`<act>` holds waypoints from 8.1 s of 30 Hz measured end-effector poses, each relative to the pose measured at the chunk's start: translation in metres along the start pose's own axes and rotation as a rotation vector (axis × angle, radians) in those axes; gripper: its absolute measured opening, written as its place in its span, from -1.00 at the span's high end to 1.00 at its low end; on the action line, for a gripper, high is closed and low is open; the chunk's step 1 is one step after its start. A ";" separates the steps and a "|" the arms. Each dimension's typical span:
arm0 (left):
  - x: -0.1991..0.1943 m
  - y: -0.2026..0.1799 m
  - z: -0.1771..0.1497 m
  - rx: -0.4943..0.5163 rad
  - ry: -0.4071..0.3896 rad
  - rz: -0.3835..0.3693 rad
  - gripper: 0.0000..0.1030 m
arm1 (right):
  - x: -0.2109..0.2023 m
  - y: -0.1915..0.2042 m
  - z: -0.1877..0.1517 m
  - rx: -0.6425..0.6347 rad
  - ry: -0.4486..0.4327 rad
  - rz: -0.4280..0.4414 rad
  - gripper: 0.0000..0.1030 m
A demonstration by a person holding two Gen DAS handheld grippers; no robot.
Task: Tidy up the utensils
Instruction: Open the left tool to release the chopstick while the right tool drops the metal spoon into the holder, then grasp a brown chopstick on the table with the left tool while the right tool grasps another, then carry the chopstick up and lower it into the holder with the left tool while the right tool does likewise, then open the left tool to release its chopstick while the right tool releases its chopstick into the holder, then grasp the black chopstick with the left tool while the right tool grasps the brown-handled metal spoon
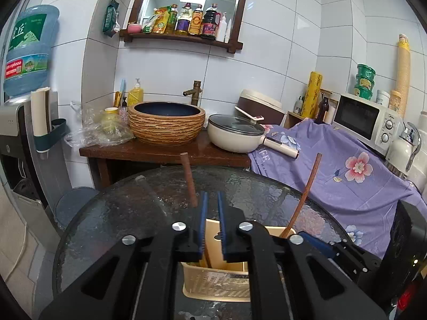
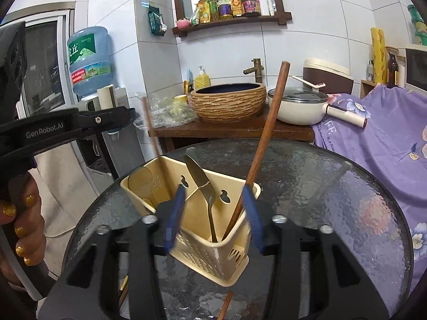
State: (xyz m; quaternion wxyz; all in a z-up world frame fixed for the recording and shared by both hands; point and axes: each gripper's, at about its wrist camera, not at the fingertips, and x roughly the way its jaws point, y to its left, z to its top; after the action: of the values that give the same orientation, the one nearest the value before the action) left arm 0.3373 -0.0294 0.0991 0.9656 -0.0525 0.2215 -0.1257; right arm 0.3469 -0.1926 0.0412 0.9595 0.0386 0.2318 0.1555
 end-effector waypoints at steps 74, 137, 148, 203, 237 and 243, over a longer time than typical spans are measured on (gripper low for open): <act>0.018 0.093 -0.172 -0.094 0.451 0.236 0.88 | 0.051 -0.003 -0.120 0.106 0.543 -0.073 0.85; -0.104 0.006 -0.055 0.041 0.023 -0.003 0.88 | -0.109 0.024 -0.005 -0.027 0.027 0.139 0.86; -0.107 -0.001 -0.035 0.055 -0.021 -0.007 0.88 | -0.107 0.034 0.030 -0.059 0.006 0.154 0.86; 0.002 -0.005 -0.014 -0.024 0.031 0.019 0.87 | -0.031 -0.002 0.050 0.004 -0.021 0.014 0.82; -0.029 0.070 -0.177 -0.088 0.401 0.152 -0.20 | -0.001 0.071 -0.144 -0.075 0.508 0.147 0.24; -0.027 0.068 -0.183 -0.076 0.417 0.147 -0.06 | 0.006 0.082 -0.153 -0.106 0.544 0.149 0.34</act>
State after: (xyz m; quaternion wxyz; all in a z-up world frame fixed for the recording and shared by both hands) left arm 0.2481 0.0350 -0.0646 0.9027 -0.0457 0.4242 -0.0548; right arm 0.2597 -0.1125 -0.0853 0.8488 -0.0376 0.4686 0.2419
